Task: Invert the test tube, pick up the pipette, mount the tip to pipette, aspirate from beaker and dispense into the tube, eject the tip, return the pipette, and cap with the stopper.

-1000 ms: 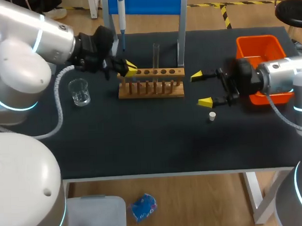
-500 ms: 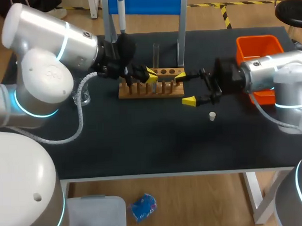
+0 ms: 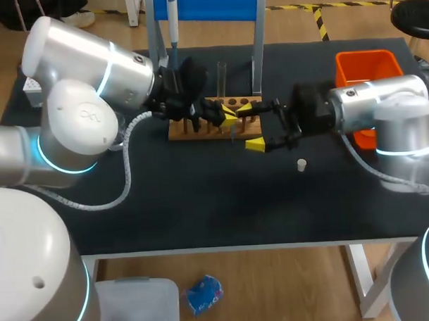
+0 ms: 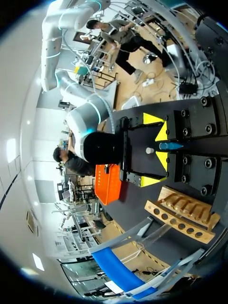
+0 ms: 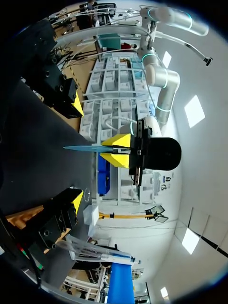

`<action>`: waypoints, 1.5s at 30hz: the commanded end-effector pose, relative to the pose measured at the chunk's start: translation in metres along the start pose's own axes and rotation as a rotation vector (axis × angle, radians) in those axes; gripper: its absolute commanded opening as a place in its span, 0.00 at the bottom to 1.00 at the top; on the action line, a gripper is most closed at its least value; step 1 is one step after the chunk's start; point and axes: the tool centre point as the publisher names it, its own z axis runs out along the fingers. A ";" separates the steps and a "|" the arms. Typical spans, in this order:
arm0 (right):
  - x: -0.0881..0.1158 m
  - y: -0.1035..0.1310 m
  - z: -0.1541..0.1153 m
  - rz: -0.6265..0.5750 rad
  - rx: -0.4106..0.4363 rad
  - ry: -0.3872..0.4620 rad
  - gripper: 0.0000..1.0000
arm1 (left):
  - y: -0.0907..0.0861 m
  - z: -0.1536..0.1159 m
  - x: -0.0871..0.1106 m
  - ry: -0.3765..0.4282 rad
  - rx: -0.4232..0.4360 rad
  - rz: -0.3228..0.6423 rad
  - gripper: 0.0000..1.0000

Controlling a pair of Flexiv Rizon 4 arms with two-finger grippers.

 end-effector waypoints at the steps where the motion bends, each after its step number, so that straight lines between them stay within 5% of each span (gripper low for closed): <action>1: -0.003 -0.002 0.006 -0.003 -0.001 0.006 1.00 | -0.001 0.005 -0.001 -0.005 -0.001 0.001 0.00; 12: -0.005 -0.002 0.017 -0.019 -0.009 0.009 0.99 | -0.003 0.013 -0.003 0.009 -0.012 0.015 0.00; 14: -0.005 -0.001 0.018 -0.020 -0.010 0.011 0.93 | -0.004 0.014 -0.002 0.012 -0.012 0.017 0.00; 20: -0.007 -0.001 0.021 -0.024 -0.015 0.012 0.49 | -0.006 0.017 -0.002 0.013 -0.035 0.032 0.00; 30: -0.005 -0.003 0.020 -0.018 -0.015 0.008 0.38 | -0.005 0.018 -0.002 0.017 -0.039 0.032 0.00; 36: -0.005 -0.003 0.019 -0.014 -0.022 0.000 0.14 | -0.003 0.018 -0.003 0.021 -0.044 0.031 0.00; 45: -0.004 -0.004 0.019 -0.011 -0.031 -0.002 0.00 | -0.002 0.021 -0.002 0.025 -0.051 0.028 0.00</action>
